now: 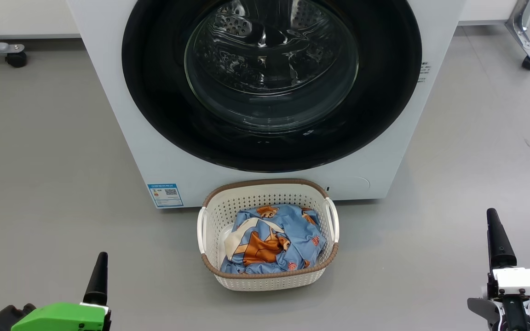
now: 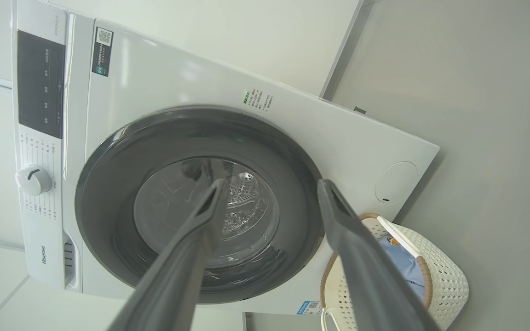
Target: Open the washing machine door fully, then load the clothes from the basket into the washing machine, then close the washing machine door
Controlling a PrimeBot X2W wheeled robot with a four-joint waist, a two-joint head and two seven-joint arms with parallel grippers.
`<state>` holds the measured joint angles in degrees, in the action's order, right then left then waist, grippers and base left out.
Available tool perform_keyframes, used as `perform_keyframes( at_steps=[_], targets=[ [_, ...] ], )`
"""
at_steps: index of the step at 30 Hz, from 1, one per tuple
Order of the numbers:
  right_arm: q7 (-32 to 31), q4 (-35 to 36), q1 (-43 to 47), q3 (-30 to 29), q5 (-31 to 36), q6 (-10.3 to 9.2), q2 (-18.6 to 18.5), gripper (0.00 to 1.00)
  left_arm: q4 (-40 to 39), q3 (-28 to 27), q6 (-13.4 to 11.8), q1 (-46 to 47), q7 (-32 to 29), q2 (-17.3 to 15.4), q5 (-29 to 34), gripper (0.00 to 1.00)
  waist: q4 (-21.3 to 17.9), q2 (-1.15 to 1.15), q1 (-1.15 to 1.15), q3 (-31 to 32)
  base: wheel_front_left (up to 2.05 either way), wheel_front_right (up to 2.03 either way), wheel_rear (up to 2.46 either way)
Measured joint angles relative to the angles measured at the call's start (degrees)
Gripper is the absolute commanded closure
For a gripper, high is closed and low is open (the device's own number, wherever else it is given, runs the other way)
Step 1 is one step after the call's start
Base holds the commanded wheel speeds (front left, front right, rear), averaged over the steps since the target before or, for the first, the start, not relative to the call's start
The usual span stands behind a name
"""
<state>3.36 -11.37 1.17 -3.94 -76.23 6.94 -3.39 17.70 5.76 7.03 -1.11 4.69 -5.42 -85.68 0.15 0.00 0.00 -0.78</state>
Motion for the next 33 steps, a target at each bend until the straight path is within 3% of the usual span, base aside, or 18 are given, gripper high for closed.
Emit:
perform_keyframes(
  at_steps=[12,33],
  targets=[
    [1.7,3.0,0.0,2.2,13.9,0.0,-1.4,0.0,-0.1,-0.3,0.0,0.3,1.9,-0.7,10.0,0.0,0.3,0.0,0.0,-0.1,0.0,0.0,0.0],
    [5.2,3.9,-0.1,12.5,37.0,0.03,-4.3,0.0,-0.9,1.3,0.0,1.1,4.5,-2.6,34.0,0.0,1.1,0.0,0.0,-0.1,0.0,0.0,0.0]
  ],
)
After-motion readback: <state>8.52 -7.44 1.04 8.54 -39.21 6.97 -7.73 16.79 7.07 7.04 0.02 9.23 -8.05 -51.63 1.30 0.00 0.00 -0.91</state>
